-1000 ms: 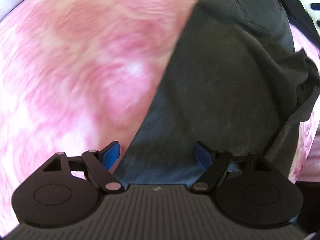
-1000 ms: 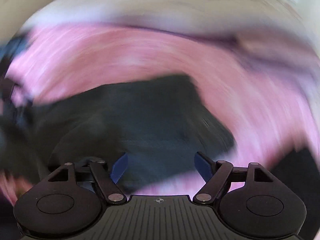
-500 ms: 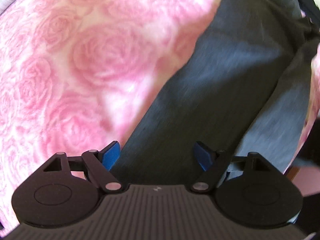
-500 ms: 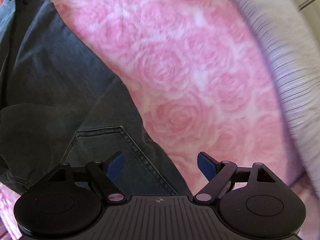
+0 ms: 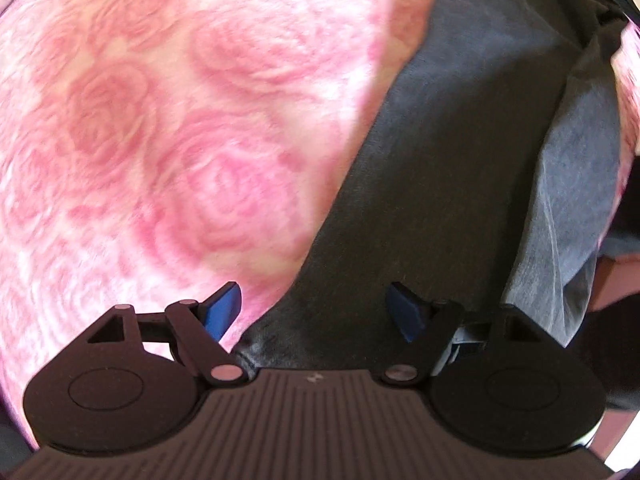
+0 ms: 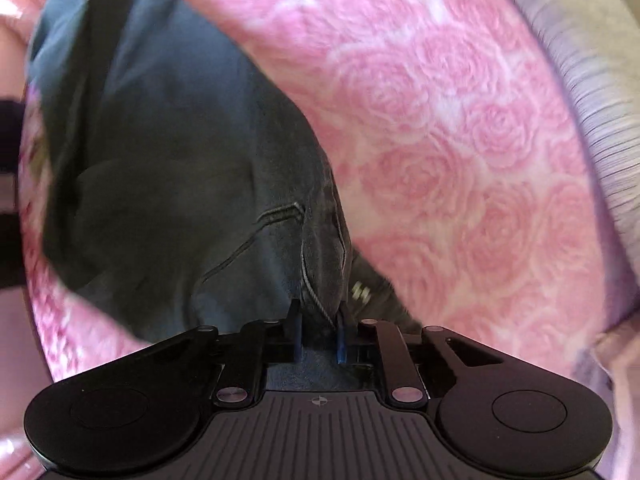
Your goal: Fold clothes
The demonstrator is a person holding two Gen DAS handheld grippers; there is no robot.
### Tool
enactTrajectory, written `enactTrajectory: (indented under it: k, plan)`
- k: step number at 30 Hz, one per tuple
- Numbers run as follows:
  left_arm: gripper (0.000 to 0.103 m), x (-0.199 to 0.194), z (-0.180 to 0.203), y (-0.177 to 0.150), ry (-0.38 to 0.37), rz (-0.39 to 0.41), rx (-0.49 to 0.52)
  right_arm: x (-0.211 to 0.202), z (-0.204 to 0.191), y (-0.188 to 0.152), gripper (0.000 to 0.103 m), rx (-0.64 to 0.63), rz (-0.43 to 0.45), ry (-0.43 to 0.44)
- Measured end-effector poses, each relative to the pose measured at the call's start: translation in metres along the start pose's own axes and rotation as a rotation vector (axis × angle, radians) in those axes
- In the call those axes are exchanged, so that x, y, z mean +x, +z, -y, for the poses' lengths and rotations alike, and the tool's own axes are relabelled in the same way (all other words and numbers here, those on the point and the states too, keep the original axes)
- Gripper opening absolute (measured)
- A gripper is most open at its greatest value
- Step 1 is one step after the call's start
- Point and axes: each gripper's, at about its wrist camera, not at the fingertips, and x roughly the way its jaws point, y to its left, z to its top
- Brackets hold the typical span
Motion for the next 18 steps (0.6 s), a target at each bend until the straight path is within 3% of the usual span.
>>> enactTrajectory:
  k: [3,6,8,9,10,14,18]
  plan:
    - [0.073,0.008,0.005,0.008,-0.038,-0.041,0.068,-0.026,-0.034,-0.022,0.012,0.026,0.01,-0.046]
    - [0.063,0.009,0.011,0.013,-0.072,-0.102,0.082,-0.041,-0.063,-0.039,0.011,0.067,0.005,-0.075]
    - [0.035,0.008,0.016,0.016,-0.093,-0.145,0.087,-0.043,-0.079,-0.045,0.011,0.093,-0.007,-0.085]
    - [0.017,0.008,0.018,0.018,-0.103,-0.166,0.09,-0.041,-0.09,-0.048,0.01,0.104,-0.012,-0.09]
    - [0.011,0.004,0.022,0.019,-0.094,-0.176,0.108,-0.037,-0.101,-0.052,0.01,0.109,-0.015,-0.1]
    - [0.006,-0.05,0.023,0.021,0.029,-0.072,0.133,-0.041,-0.104,-0.054,0.008,0.08,-0.007,-0.169]
    - [0.005,-0.136,-0.017,0.04,0.235,0.056,0.087,-0.062,-0.082,-0.032,0.008,0.022,0.049,-0.265]
